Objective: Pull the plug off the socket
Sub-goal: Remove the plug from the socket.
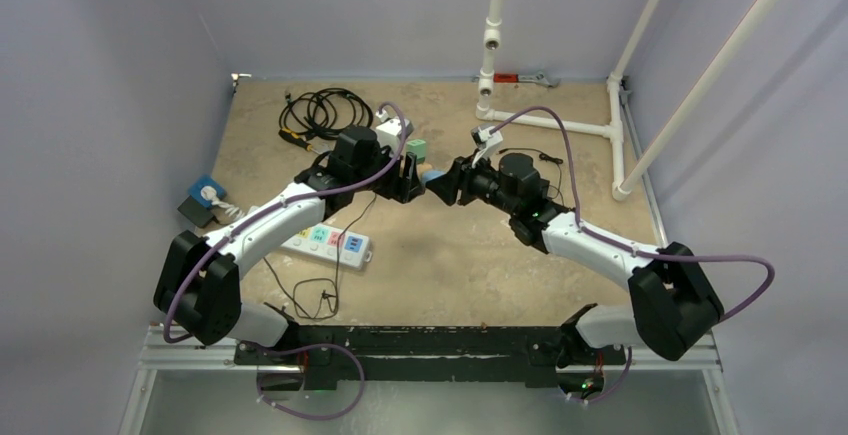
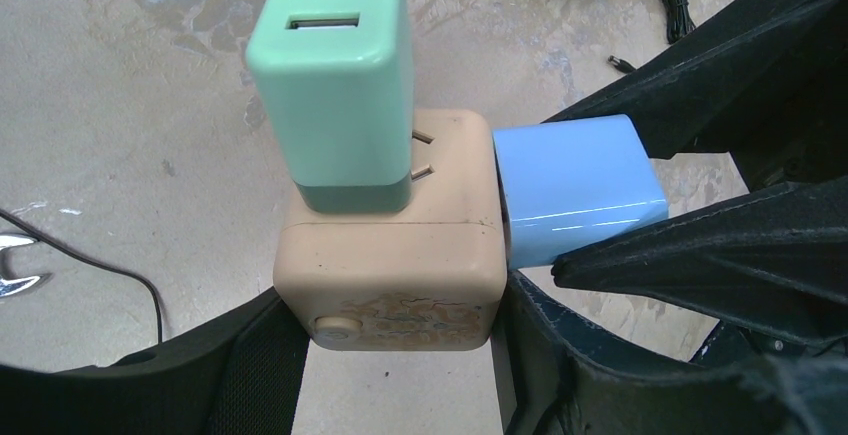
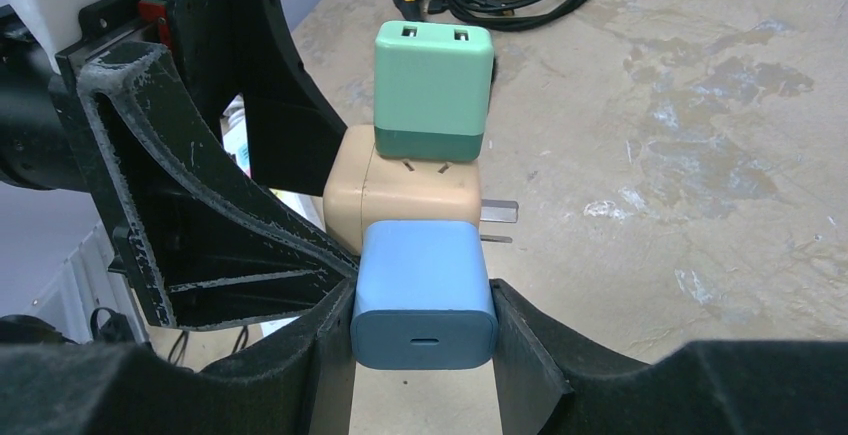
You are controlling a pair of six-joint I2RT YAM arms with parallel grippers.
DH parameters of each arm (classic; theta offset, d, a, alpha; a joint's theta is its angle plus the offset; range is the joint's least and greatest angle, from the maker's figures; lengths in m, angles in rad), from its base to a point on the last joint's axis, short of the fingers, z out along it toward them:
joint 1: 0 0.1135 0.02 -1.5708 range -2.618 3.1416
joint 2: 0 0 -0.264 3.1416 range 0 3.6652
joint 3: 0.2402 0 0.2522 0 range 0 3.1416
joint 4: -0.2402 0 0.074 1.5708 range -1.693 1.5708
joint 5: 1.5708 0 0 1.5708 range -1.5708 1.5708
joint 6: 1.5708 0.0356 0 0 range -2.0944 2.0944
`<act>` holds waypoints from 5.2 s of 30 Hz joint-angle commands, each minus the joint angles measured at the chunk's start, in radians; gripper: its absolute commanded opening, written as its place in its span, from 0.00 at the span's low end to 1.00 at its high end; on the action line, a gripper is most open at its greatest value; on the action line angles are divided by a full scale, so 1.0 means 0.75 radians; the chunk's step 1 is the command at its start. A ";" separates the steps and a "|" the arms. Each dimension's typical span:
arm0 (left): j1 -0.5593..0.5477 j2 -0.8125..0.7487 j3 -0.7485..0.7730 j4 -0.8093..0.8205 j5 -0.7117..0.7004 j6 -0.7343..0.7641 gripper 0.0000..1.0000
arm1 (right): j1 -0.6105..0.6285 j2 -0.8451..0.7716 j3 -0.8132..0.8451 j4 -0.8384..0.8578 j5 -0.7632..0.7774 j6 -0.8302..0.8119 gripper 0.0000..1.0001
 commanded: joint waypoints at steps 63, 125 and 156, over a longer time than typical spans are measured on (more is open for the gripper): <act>-0.166 0.017 0.005 0.022 -0.143 0.084 0.00 | 0.172 -0.125 0.133 -0.302 0.434 0.259 0.00; -0.244 0.059 0.098 -0.156 0.032 0.315 0.00 | -0.017 -0.222 0.070 -0.269 -0.080 0.060 0.00; -0.321 0.037 0.064 -0.149 -0.299 0.218 0.00 | -0.027 -0.079 0.169 -0.467 -0.016 0.329 0.00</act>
